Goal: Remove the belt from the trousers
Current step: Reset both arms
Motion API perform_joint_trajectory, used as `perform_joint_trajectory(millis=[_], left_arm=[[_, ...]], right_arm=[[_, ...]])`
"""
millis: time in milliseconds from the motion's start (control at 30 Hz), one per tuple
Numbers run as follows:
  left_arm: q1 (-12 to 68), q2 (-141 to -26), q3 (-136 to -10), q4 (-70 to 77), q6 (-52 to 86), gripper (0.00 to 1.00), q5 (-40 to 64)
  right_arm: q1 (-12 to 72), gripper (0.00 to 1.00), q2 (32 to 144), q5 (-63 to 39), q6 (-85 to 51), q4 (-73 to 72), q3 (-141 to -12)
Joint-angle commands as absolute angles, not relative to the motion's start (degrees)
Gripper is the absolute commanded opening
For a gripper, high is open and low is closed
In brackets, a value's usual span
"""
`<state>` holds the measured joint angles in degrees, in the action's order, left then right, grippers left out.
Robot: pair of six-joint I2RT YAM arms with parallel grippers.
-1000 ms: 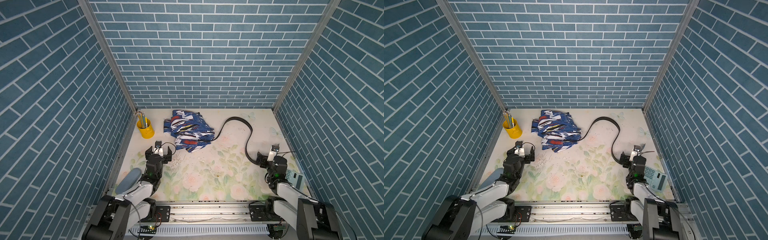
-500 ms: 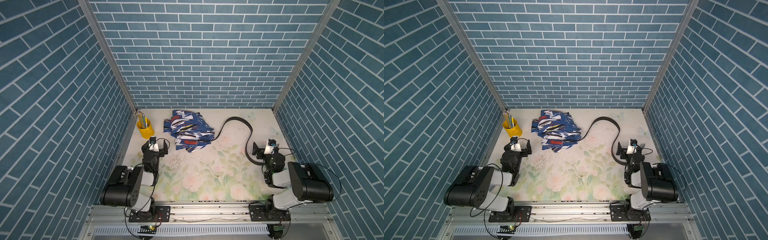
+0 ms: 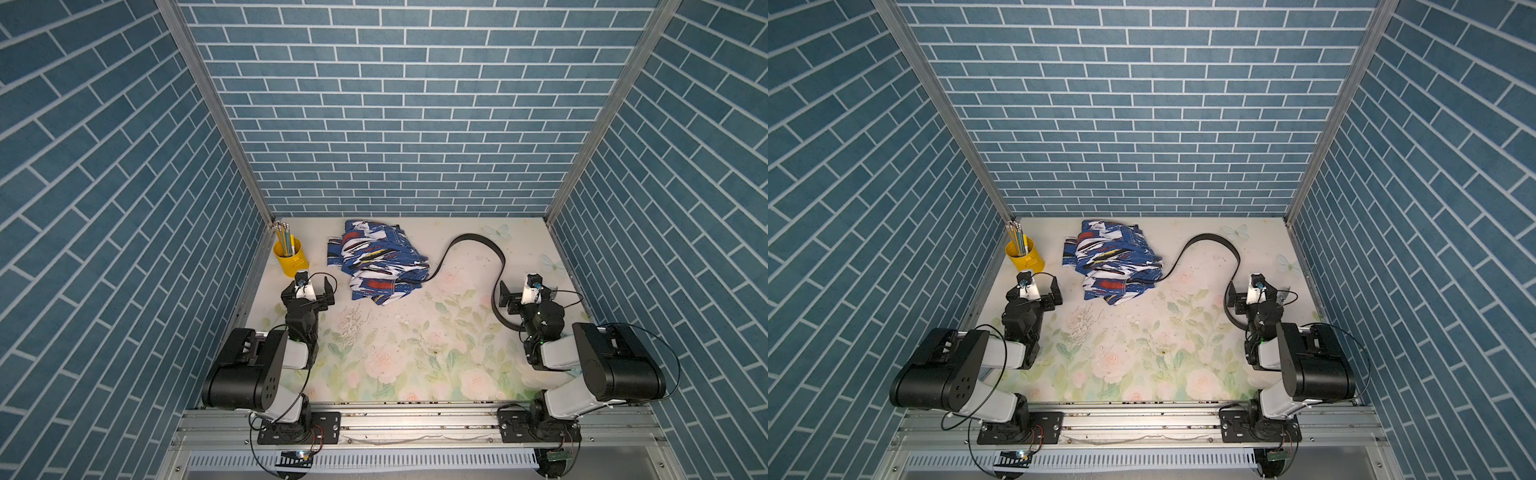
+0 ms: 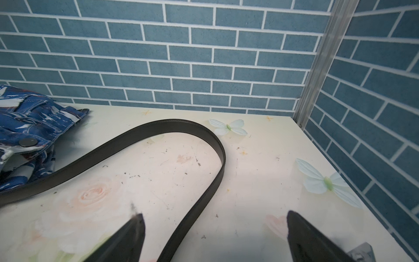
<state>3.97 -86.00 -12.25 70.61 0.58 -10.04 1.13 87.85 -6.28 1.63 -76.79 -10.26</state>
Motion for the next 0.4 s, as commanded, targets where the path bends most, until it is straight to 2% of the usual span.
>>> perform_joint_trajectory(millis=[0,367], left_arm=[[3.6,-86.22,-12.87,71.1,0.88,1.0,-10.46],[3.6,-86.13,-12.73,71.29,-0.35,1.0,-7.62]], right_arm=[[1.4,0.99,87.63,-9.07,4.22,-79.59,-9.46],[1.17,1.0,87.78,-9.04,4.02,-77.11,-10.86]])
